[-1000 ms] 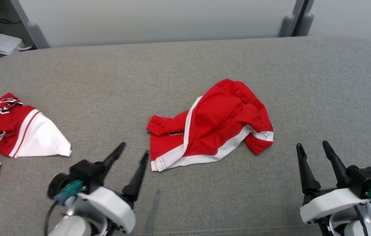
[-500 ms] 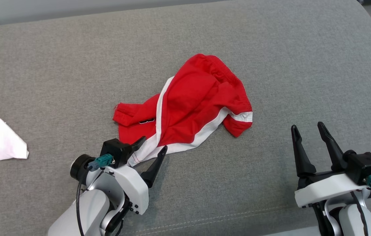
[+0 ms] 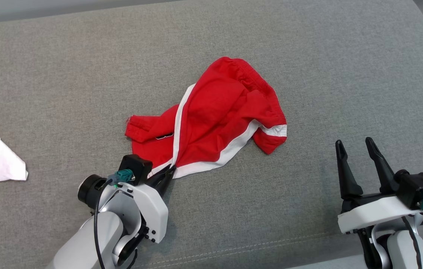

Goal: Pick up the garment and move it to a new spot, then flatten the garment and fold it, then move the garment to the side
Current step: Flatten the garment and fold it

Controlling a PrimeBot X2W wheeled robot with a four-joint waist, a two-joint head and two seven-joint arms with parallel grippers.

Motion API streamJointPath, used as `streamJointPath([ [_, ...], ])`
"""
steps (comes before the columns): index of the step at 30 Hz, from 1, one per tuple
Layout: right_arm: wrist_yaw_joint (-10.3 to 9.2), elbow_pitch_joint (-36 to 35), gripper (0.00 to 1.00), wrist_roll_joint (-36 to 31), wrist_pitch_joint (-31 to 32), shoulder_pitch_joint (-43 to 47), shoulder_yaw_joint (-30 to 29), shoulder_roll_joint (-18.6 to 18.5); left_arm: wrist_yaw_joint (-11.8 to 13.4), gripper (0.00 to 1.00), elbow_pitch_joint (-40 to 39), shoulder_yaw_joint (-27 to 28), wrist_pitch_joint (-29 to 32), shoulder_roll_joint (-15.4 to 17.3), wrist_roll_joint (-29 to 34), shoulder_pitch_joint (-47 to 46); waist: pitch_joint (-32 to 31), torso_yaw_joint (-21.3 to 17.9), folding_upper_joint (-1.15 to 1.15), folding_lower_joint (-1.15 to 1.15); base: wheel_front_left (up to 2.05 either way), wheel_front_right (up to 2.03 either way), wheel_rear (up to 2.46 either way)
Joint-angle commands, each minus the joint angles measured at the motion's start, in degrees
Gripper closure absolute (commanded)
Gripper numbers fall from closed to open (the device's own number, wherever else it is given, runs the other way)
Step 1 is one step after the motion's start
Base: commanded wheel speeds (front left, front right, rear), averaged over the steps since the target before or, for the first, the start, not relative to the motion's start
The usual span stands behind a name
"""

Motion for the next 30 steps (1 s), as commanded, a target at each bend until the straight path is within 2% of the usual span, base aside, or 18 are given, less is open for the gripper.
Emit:
streamJointPath([
  [1,0.25,-0.76,0.0,0.32,-0.92,-1.06,0.76,-0.47,0.65,1.0,-2.27,1.51,0.83,2.05,-0.02,-2.55,-0.14,0.4,0.0,0.0,0.0,0.0,0.0],
  [8,0.25,-0.45,0.0,0.61,-1.25,-1.37,0.73,-0.47,1.15,1.0,-6.89,1.21,5.57,5.13,0.39,-4.22,-0.27,1.21,0.0,0.0,0.0,0.0,0.0],
  [11,0.25,-0.24,0.0,0.96,-1.34,-1.83,0.82,-0.47,-0.9,1.0,-10.61,1.89,10.84,9.05,0.1,-8.94,-0.04,1.32,0.0,0.0,0.0,0.0,0.0],
  [14,0.25,0.07,0.0,1.07,-1.4,-2.51,1.34,-0.47,-3.84,1.0,-12.63,3.38,16.93,11.92,-3.66,-13.56,0.37,0.73,0.0,0.0,0.0,0.0,0.0],
  [15,0.25,0.07,0.0,1.07,-1.4,-2.51,1.34,-0.47,-3.84,1.0,-12.63,3.38,16.93,11.92,-3.66,-13.56,0.37,0.73,0.0,0.0,0.0,0.0,0.0],
  [17,0.25,0.43,0.0,1.45,-1.51,-3.07,2.04,-0.47,-4.95,1.0,-12.67,4.65,21.34,13.41,-7.17,-16.75,0.78,-0.08,0.0,0.0,0.0,0.0,0.0],
  [23,0.25,1.69,0.0,3.35,-2.12,-4.68,4.99,-0.47,-6.08,1.0,-5.7,7.39,33.55,16.58,-16.45,-24.48,2.39,-4.06,0.0,0.0,0.0,0.0,0.0],
  [30,0.25,3.21,0.0,4.99,-2.61,-6.18,6.59,-0.47,-6.48,1.0,3.75,8.67,39.87,19.67,-21.37,-29.87,4.98,-9.31,0.0,0.0,0.0,0.0,0.0],
])
